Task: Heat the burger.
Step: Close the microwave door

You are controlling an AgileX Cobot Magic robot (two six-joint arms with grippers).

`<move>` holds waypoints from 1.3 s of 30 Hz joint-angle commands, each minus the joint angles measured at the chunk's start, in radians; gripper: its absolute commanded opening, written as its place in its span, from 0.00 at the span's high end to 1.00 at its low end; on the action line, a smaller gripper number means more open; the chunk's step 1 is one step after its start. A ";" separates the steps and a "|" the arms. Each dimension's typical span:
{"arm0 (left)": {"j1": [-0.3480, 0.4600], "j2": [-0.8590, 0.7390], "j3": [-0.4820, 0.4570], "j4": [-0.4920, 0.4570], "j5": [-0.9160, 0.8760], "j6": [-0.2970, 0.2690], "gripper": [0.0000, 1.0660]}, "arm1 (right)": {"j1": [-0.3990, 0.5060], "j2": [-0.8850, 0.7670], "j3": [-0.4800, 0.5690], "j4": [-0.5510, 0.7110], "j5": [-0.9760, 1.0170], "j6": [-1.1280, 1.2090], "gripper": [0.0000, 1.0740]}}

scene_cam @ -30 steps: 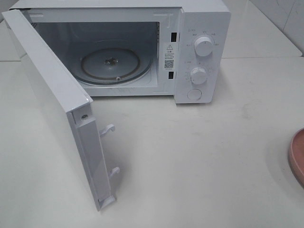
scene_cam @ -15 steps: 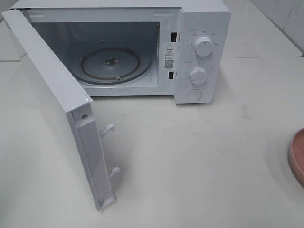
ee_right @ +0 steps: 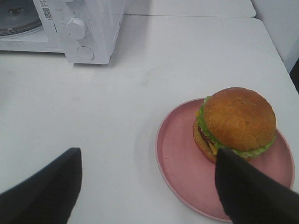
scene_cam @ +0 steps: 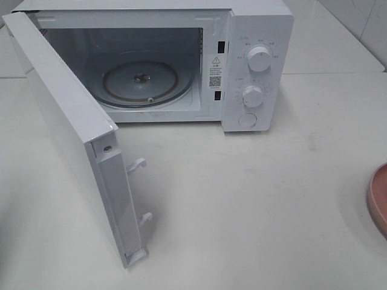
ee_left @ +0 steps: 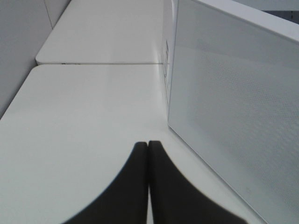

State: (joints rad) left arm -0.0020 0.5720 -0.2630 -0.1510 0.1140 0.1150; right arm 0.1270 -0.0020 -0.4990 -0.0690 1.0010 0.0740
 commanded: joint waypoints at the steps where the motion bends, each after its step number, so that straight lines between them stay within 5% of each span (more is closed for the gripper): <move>1: 0.001 0.044 0.027 -0.015 -0.157 0.007 1.00 | -0.007 -0.030 0.001 0.003 -0.002 -0.014 0.29; 9: 0.001 0.264 0.085 0.100 -0.531 -0.042 1.00 | -0.007 -0.030 0.001 0.003 -0.002 -0.014 0.29; 10: 0.001 0.321 0.085 0.131 -0.584 -0.102 1.00 | -0.007 -0.030 0.001 0.003 -0.002 -0.014 0.29; 17: 0.001 0.467 0.060 0.262 -0.663 -0.238 1.00 | -0.007 -0.030 0.001 0.003 -0.002 -0.014 0.29; 21: 0.001 0.556 0.042 0.455 -0.747 -0.377 1.00 | -0.007 -0.030 0.001 0.003 -0.002 -0.014 0.29; 26: -0.003 0.651 0.038 0.537 -0.877 -0.450 1.00 | -0.007 -0.030 0.001 0.003 -0.002 -0.014 0.29; 32: -0.085 0.745 0.011 0.529 -0.910 -0.410 1.00 | -0.007 -0.030 0.001 0.003 -0.002 -0.014 0.29; 39: -0.235 0.867 -0.035 0.388 -0.967 -0.321 1.00 | -0.007 -0.030 0.001 0.003 -0.002 -0.014 0.29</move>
State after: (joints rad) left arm -0.1970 1.4120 -0.2790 0.2920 -0.8100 -0.2300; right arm 0.1270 -0.0020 -0.4990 -0.0690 1.0010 0.0740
